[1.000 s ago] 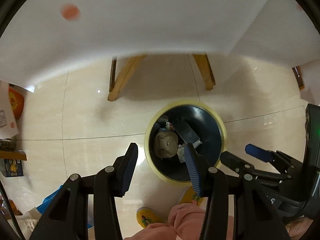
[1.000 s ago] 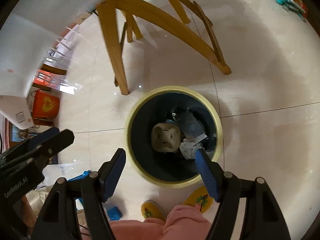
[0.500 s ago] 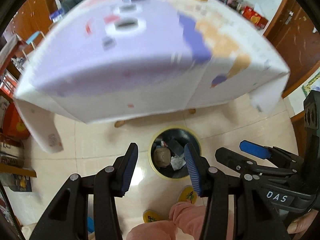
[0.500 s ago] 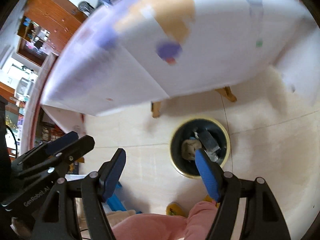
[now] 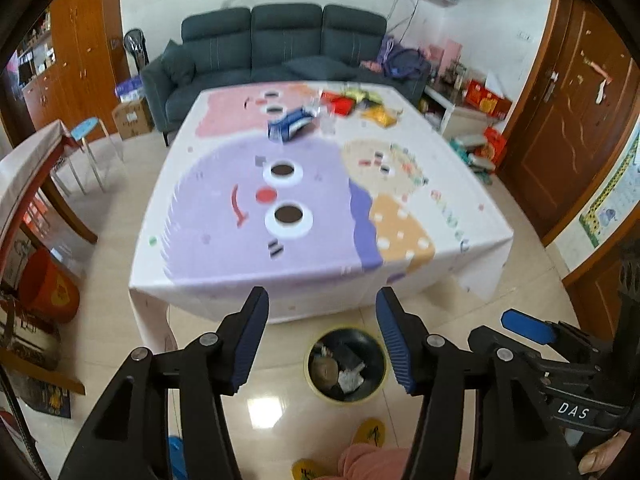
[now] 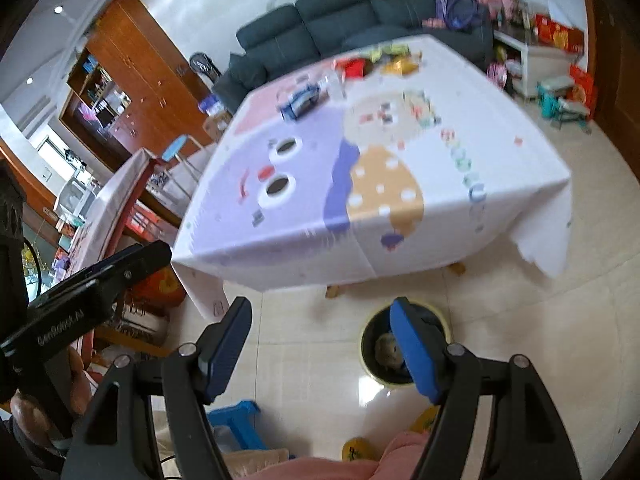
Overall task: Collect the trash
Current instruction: 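Raise both tools back toward the table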
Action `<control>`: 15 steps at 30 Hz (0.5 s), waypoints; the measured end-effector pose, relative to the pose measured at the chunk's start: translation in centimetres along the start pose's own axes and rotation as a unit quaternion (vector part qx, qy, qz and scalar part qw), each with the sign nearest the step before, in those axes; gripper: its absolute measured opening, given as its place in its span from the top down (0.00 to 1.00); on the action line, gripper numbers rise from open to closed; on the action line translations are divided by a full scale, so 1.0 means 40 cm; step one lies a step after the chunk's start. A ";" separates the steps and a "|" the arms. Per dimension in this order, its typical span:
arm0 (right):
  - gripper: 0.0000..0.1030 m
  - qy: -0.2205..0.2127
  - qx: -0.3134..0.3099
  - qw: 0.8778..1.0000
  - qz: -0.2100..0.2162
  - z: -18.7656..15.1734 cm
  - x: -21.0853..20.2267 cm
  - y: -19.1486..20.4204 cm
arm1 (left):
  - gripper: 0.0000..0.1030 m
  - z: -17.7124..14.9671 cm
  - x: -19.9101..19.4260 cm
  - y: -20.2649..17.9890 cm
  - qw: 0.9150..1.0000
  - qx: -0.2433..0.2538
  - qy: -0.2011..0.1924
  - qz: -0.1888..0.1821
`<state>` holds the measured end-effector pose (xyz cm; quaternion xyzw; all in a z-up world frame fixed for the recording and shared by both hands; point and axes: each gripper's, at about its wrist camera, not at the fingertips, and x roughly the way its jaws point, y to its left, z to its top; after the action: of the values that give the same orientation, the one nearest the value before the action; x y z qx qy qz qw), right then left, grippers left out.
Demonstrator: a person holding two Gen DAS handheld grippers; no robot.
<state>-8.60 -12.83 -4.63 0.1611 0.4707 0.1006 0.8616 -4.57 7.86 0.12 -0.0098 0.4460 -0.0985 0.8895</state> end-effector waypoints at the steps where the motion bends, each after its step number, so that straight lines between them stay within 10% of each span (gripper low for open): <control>1: 0.30 -0.009 -0.002 1.000 -0.003 0.007 -0.017 0.008 | 0.46 0.012 -0.016 -0.004 1.000 0.002 -0.004 0.000; 15: 0.30 -0.068 -0.001 0.998 -0.016 0.129 -0.083 0.050 | 0.43 0.121 -0.092 -0.019 0.998 0.034 -0.047 -0.007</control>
<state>-6.09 -13.01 1.30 0.1595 0.4135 0.0756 0.8932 -3.00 7.44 6.02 0.0124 0.4002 -0.1194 0.9085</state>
